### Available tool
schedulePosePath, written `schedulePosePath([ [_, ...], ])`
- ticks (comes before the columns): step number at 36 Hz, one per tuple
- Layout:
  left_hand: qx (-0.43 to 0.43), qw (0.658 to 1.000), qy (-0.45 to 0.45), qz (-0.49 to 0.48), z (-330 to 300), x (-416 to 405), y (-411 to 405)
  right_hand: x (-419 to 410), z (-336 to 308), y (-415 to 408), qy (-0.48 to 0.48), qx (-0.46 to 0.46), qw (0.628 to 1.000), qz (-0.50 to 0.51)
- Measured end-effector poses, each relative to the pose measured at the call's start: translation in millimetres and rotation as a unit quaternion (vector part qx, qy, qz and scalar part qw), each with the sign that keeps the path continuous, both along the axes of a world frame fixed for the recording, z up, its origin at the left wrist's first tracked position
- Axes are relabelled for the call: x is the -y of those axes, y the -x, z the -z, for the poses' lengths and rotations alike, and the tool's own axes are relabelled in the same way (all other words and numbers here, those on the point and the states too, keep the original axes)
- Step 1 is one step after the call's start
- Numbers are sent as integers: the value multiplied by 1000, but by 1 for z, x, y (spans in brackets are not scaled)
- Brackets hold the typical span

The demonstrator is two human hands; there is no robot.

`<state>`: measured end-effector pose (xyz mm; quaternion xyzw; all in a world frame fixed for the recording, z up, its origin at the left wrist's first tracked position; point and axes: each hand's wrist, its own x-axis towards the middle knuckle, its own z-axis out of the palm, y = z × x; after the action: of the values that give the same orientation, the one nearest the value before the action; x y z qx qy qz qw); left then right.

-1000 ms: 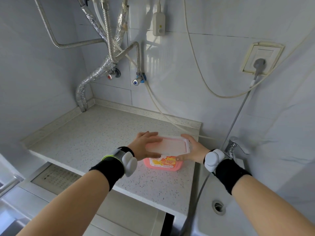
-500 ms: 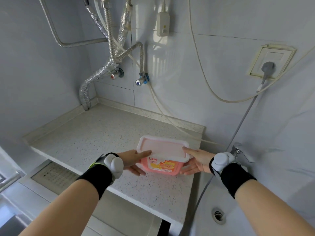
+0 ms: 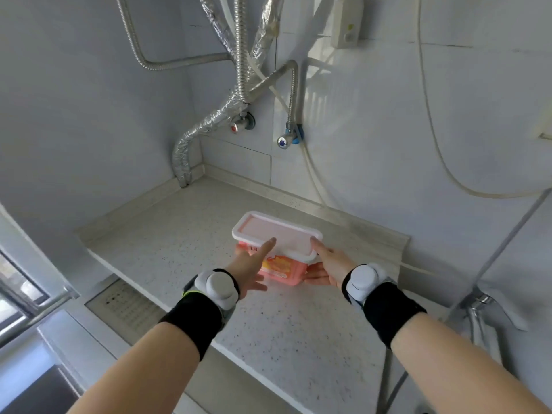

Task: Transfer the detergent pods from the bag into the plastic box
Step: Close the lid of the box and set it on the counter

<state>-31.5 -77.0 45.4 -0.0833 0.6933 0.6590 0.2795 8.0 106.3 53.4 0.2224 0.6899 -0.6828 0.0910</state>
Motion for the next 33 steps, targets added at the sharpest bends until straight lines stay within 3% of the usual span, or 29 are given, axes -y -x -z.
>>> schedulePosePath([
  [5, 55, 995, -73, -41, 4, 1, 21, 37, 2, 30, -12, -19, 999, 42],
  [15, 7, 993, -83, -86, 10, 43, 105, 85, 1, 118, 27, 28, 999, 16],
  [19, -24, 991, -90, -92, 14, 58, 145, 95, 2, 147, -30, 36, 999, -15],
  [25, -67, 991, -88, -77, 22, 57, 184, 102, -1, 182, -78, -16, 996, 29],
  [33, -91, 989, -79, -83, 28, 46, 234, 98, 3, 223, -247, -102, 963, 22],
])
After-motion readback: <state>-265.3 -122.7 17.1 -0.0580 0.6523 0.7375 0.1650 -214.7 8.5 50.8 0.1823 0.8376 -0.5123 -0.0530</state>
